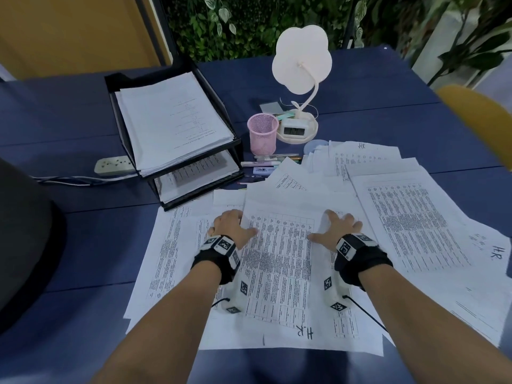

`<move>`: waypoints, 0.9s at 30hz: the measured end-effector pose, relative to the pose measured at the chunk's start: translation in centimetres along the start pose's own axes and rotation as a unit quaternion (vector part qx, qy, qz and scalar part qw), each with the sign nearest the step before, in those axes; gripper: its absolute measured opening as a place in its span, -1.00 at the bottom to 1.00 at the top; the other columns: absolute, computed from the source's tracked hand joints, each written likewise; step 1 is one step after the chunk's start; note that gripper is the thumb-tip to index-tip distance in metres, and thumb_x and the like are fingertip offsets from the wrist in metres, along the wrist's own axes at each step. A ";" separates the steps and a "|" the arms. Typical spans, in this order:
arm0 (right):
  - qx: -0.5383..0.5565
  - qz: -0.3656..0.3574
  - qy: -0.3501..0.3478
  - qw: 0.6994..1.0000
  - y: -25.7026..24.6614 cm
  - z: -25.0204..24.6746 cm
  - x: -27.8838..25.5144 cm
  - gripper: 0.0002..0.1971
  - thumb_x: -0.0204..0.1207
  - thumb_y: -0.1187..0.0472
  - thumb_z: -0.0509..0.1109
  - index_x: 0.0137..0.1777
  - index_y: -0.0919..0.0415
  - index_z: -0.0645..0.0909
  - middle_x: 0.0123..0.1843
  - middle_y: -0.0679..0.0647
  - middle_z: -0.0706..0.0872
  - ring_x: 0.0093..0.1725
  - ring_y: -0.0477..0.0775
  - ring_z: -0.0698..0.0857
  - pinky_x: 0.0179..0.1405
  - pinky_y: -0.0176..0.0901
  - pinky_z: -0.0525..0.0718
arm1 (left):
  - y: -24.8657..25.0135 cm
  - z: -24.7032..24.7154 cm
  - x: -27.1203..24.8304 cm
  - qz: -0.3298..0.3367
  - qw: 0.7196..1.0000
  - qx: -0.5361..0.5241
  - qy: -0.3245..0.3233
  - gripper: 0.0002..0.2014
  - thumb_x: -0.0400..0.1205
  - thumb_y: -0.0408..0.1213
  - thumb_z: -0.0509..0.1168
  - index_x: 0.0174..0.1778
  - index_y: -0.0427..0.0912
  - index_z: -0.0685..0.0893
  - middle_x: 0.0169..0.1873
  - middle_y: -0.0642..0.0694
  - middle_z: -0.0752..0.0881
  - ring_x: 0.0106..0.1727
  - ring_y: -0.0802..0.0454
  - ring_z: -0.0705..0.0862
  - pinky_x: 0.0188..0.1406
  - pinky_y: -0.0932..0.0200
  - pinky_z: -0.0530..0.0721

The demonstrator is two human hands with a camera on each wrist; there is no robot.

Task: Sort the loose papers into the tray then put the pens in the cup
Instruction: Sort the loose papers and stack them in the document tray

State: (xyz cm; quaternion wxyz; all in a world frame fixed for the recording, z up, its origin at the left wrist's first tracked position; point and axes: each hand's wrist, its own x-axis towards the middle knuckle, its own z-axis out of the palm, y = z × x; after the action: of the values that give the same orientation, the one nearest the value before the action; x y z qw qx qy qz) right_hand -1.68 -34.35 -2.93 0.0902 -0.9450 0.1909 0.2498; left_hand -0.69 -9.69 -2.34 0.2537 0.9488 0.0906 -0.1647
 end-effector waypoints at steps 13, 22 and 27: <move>0.318 0.036 0.100 0.942 1.7 -1.7 0.2 -0.61 0.46 -0.04 0.46 0.11 0.23 0.57 0.18 0.22 0.67 0.10 0.21 0.63 0.19 -0.05 0.55 | 1.4 -0.6 -1.6 0.059 0.881 -0.469 -0.022 -0.82 0.67 -0.50 0.22 0.17 -0.25 0.53 0.02 -0.06 0.74 0.03 0.06 0.71 -0.04 0.35 0.67; 0.200 0.103 0.026 0.974 3.8 -2.1 0.0 -0.64 0.62 0.39 0.16 0.40 0.43 0.43 0.44 0.30 0.49 0.39 0.28 0.52 0.32 -0.05 0.47 | -0.5 0.0 0.2 0.039 0.988 -0.141 -0.051 -0.62 0.75 -0.29 0.10 0.50 -0.20 0.42 0.48 -0.14 0.49 0.45 -0.08 0.48 0.40 0.15 0.40; 0.186 0.075 -0.003 0.980 3.9 -2.1 -0.2 -0.71 0.58 0.30 0.22 0.26 0.38 0.52 0.30 0.31 0.58 0.24 0.29 0.59 0.24 -0.05 0.54 | 0.1 0.9 0.1 0.057 0.988 -0.122 -0.081 -0.50 0.70 -0.24 0.19 0.58 -0.12 0.28 0.54 -0.11 0.39 0.51 -0.09 0.40 0.52 0.01 0.37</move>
State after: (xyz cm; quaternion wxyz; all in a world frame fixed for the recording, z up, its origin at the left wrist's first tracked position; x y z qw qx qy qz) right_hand -2.53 -38.38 -1.33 0.2457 -0.8942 0.3037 0.2187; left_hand -0.79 -10.28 -3.10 0.3832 0.8977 0.0353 -0.2144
